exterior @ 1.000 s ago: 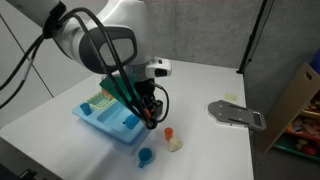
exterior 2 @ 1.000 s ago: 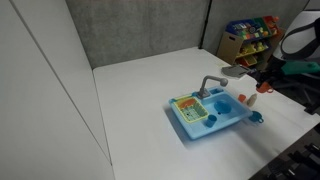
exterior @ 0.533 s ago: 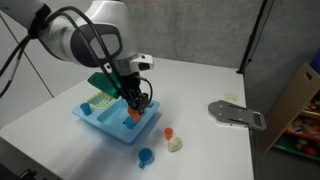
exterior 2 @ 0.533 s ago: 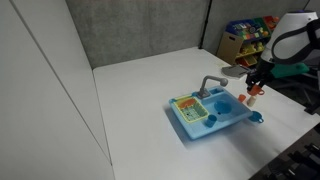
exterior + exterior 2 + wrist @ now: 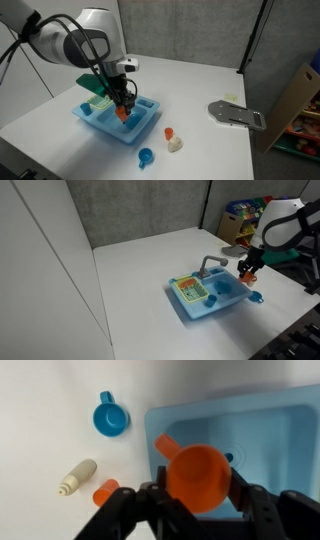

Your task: Put the blue cup on the counter then put the orange mug on the blue plate

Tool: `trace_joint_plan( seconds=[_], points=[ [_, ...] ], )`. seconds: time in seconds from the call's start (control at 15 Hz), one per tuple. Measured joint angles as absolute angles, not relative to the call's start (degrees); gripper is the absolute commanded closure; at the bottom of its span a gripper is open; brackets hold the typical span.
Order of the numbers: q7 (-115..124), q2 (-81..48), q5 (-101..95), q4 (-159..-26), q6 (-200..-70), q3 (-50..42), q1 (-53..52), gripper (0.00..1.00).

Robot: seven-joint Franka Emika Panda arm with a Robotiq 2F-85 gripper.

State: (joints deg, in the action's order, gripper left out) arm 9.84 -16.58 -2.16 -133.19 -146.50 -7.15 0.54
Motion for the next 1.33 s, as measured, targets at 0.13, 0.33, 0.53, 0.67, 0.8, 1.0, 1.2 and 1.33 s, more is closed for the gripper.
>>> trace_joint_plan(
  seconds=[0.13, 0.33, 0.53, 0.67, 0.8, 1.0, 1.2, 1.33],
  points=[
    [9.84, -16.66, -2.03, -133.2, -146.58, -6.75, 0.53, 0.41],
    [9.84, -16.75, -2.03, -133.2, -146.57, -6.75, 0.54, 0.41],
    [9.84, -16.77, -2.03, -133.2, -146.57, -6.75, 0.55, 0.66],
    [9.84, -16.8, -2.03, -133.2, -146.53, -6.71, 0.55, 0.66],
    [9.84, -16.89, -2.03, -133.02, -146.53, -6.38, 0.46, 0.66],
    [9.85, -17.38, -2.03, -131.89, -146.46, -5.63, 0.11, 0.66],
    [10.29, -18.91, -2.03, -129.72, -146.46, -5.36, -0.41, 0.66],
    [10.56, -20.43, -2.03, -128.11, -146.41, -5.35, -0.55, 0.66]
  ],
)
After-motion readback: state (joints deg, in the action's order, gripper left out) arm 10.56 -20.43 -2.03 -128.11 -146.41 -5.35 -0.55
